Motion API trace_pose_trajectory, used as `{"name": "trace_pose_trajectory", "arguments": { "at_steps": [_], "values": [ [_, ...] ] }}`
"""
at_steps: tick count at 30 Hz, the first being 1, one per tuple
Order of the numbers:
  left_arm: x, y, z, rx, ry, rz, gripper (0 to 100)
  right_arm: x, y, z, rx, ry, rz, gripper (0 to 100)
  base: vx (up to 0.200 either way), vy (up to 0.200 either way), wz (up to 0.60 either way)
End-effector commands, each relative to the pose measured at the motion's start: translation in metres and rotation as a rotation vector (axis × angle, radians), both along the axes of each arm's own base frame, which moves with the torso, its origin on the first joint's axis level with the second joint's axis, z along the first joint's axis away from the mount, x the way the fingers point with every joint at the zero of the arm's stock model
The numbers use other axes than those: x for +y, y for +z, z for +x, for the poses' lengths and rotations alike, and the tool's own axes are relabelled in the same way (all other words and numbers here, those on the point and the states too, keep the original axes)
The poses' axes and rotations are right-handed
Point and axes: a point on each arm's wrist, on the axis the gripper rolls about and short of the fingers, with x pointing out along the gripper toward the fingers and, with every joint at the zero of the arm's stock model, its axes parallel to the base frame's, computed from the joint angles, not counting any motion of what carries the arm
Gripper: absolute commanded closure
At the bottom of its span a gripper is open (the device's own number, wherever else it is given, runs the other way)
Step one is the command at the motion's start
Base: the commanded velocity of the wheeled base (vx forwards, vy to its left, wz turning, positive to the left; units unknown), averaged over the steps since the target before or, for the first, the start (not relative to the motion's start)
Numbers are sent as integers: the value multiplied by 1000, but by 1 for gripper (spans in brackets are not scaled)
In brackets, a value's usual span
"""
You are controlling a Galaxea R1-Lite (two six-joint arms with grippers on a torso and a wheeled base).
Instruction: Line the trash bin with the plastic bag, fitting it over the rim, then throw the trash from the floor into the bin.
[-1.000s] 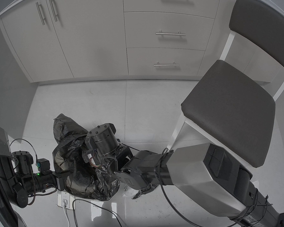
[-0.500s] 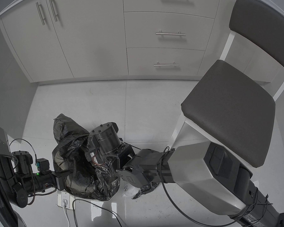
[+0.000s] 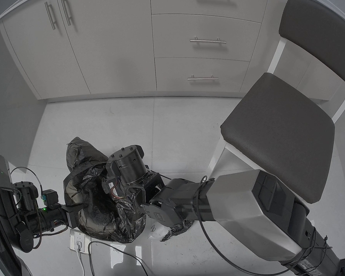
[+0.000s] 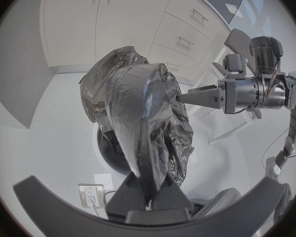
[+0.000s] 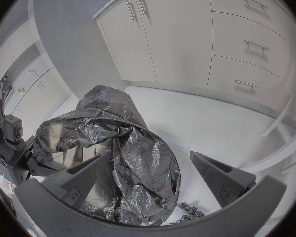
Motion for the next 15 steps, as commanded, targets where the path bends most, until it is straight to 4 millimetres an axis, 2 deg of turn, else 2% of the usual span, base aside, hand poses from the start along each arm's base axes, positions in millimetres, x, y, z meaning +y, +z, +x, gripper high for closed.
{"name": "trace_pose_trajectory", "arguments": {
  "at_steps": [1, 15],
  "values": [
    [0, -1, -4, 18, 0, -1, 100, 0, 2, 0, -2, -1, 6, 0, 0, 200, 0],
    [0, -1, -4, 18, 2, -3, 100, -1, 6, 0, -5, -5, 13, 0, 0, 200, 0]
  ]
}}
